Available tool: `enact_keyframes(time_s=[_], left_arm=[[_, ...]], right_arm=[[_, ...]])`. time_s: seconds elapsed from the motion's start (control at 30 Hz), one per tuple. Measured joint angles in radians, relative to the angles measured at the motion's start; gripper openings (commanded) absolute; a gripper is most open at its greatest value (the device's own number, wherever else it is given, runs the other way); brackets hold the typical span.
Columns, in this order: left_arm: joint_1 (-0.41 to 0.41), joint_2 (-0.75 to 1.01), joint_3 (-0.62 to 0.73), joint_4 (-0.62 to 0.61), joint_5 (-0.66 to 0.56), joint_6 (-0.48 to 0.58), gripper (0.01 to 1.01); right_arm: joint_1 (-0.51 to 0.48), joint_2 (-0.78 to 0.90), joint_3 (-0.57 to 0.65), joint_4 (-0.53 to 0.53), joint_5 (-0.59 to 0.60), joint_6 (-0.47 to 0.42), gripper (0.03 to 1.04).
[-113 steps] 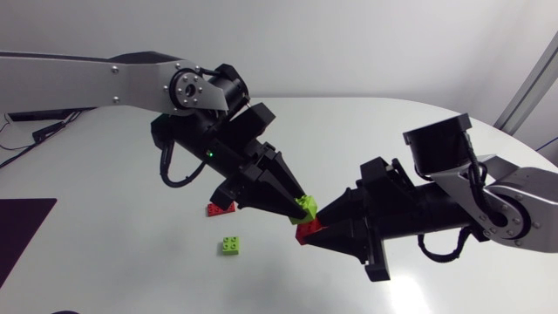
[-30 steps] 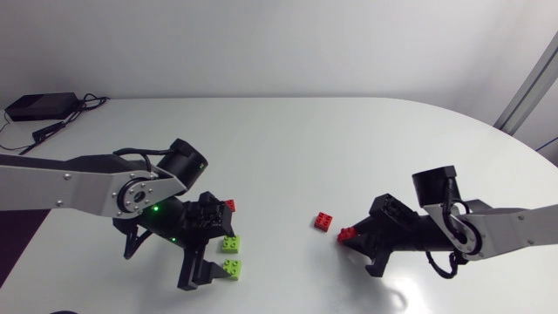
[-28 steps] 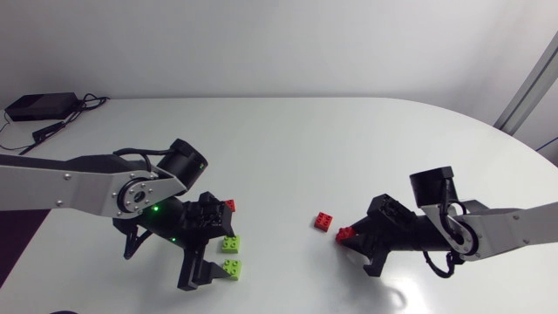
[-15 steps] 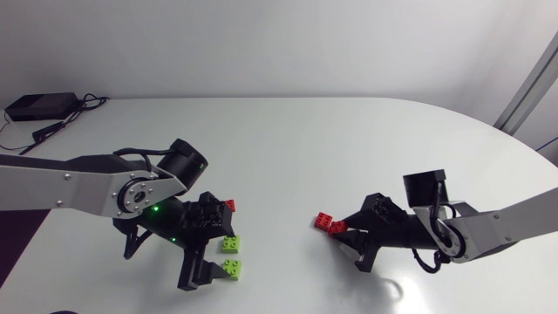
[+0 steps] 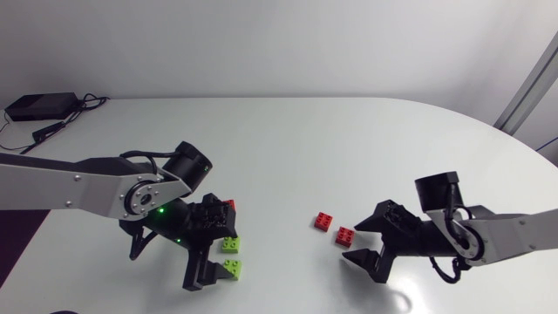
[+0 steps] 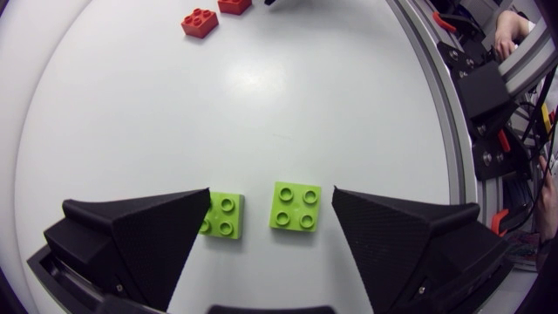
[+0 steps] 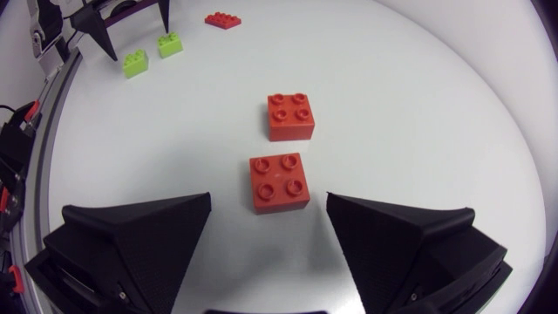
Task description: Separate the duplo bricks
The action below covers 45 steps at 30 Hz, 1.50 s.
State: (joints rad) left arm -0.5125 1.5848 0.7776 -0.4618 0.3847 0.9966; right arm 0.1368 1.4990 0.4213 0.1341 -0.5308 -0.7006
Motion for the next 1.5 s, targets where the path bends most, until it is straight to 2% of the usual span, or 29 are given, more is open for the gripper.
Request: enact_keyframes(time_s=[0.2, 0.3, 0.37, 0.63, 1.1, 1.43, 1.5], left_arm=[[0.000, 0.013, 0.000, 0.050, -0.026, -0.012, 0.975], [0.000, 0.028, -0.001, 0.072, -0.031, -0.018, 0.975], [0.000, 0.035, -0.002, 0.082, -0.037, -0.023, 0.975], [-0.005, 0.046, -0.013, 0.178, -0.056, -0.026, 0.975], [0.029, 0.040, -0.019, 0.188, -0.057, -0.021, 0.977], [0.077, -0.029, -0.026, 0.062, -0.090, -0.001, 0.979], [0.080, -0.055, -0.024, 0.026, -0.074, 0.002, 0.979]], right_arm=[[-0.029, -0.211, 0.013, -0.161, -0.019, -0.008, 0.99], [-0.051, -0.234, 0.013, -0.182, -0.019, -0.027, 0.93], [-0.069, -0.234, 0.013, -0.188, -0.020, -0.043, 0.93], [-0.102, -0.234, 0.011, -0.188, -0.030, -0.075, 0.93], [-0.106, -0.161, 0.006, -0.170, -0.030, -0.086, 0.93], [-0.100, -0.103, 0.006, -0.102, -0.017, -0.085, 0.93], [-0.097, -0.085, 0.006, -0.081, -0.014, -0.082, 0.89]])
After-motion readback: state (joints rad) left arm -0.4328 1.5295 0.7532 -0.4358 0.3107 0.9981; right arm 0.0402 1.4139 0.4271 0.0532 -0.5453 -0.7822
